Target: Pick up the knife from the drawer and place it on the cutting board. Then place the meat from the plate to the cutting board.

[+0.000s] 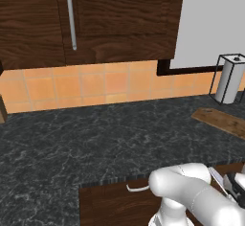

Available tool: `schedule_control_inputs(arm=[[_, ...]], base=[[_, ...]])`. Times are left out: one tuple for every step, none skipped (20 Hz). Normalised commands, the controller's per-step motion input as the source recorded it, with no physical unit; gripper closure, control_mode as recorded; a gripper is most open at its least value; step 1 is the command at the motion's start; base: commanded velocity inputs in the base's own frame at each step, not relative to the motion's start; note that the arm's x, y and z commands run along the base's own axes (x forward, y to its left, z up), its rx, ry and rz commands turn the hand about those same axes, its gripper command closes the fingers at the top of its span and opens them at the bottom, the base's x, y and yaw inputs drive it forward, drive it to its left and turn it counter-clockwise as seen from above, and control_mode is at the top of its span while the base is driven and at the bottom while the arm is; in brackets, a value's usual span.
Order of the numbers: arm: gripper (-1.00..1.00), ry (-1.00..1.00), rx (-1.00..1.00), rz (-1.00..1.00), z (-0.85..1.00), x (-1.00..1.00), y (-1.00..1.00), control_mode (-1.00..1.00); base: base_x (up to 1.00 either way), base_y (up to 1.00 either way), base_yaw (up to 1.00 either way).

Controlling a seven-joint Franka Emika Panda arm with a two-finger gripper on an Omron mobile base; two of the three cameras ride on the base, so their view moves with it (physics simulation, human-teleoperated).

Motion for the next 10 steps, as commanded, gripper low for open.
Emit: schedule_control_inputs(arm=[[1.00, 0.00, 0.00, 0.00, 0.00, -0.19, 0.00, -1.00], [1.00, 0.00, 0.00, 0.00, 0.06, -0.34, 0.00, -1.00], [1.00, 0.00, 0.00, 0.00, 0.25, -0.37, 0.00, -1.00], [1.00, 0.02, 0.00, 0.00, 0.36, -0.41, -0.06, -1.00], [1.00, 0.05, 0.00, 0.00, 0.45, -0.44, -0.08, -1.00], [1.00, 0.06, 0.00, 0.00, 0.56, -0.51, -0.17, -1.00], [1.00, 0.08, 0.00, 0.00, 0.66, -0.49, -0.19, -1.00], [1.00, 0.05, 0.00, 0.00, 0.75, -0.59, -0.22, -1.00], [1.00, 0.01, 0.00, 0.00, 0.69, -0.76, -0.24, -1.00], [1.00, 0.00, 0.00, 0.00, 0.59, -0.89, -0.34, -1.00]], base=[[0.00, 0.00, 0.00], [0.00, 0.00, 0.00], [0.00, 0.00, 0.00], [0.00, 0.00, 0.00], [0.00, 0.00, 0.00], [0.00, 0.00, 0.00], [0.00, 0.00, 0.00], [0.00, 0.00, 0.00], [0.00, 0.00, 0.00], [0.00, 0.00, 0.00]])
